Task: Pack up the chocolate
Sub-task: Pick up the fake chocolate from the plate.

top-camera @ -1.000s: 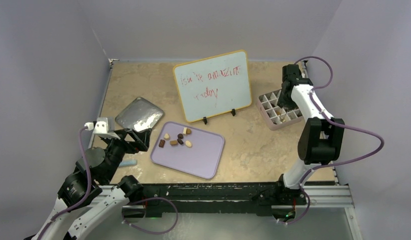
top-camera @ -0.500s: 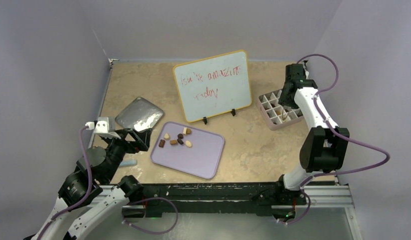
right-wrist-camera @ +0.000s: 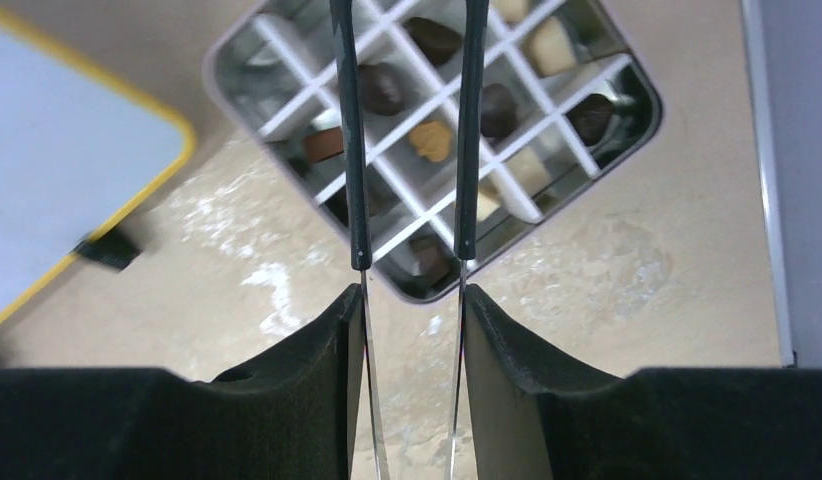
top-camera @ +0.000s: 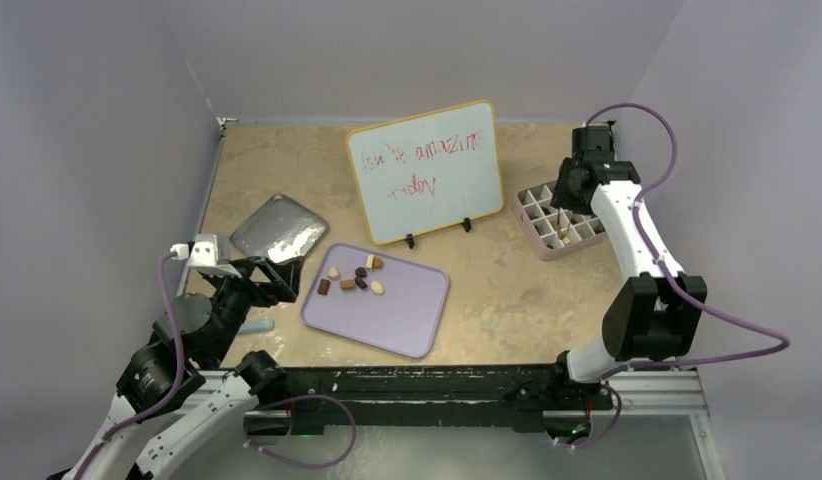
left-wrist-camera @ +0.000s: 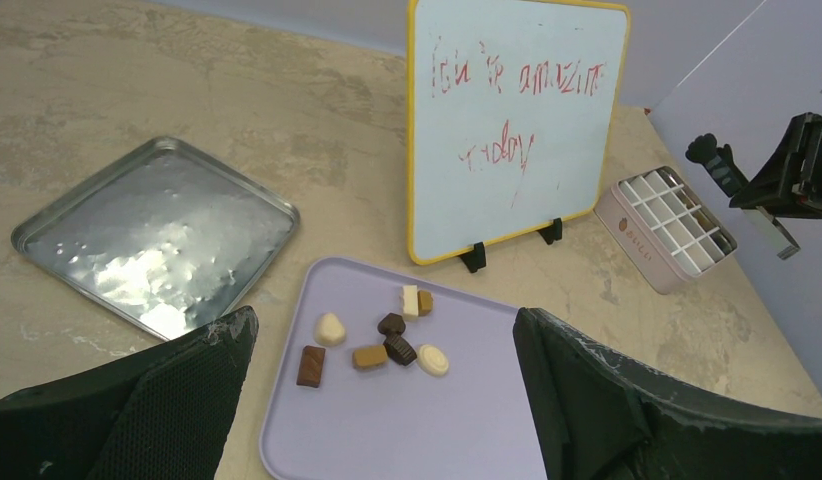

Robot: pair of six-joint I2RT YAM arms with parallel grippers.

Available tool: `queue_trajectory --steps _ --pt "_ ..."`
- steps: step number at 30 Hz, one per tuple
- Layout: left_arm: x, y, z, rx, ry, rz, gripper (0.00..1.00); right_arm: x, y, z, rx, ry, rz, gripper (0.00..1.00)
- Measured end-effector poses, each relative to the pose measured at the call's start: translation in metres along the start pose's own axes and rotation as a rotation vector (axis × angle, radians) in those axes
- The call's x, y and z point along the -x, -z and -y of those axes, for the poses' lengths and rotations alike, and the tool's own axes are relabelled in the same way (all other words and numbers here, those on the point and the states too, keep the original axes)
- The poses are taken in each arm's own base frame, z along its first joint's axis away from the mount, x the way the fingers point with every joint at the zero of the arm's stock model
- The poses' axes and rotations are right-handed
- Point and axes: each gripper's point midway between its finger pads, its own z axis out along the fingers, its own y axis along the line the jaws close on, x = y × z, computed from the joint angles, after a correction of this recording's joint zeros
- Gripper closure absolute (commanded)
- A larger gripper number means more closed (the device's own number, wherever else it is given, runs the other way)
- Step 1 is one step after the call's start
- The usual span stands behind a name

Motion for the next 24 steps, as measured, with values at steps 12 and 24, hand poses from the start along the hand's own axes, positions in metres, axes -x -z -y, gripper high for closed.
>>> queue_trajectory --steps 12,24 --pt "0.0 -0.001 -0.002 0.012 -0.003 0.0 0.01 -0.074 0.092 -0.149 0.328 0.432 0.062 0.6" --pt "0.001 -0.001 -0.005 0.032 -0.002 0.009 0.01 -0.188 0.162 -0.225 0.574 0.836 0.041 0.6"
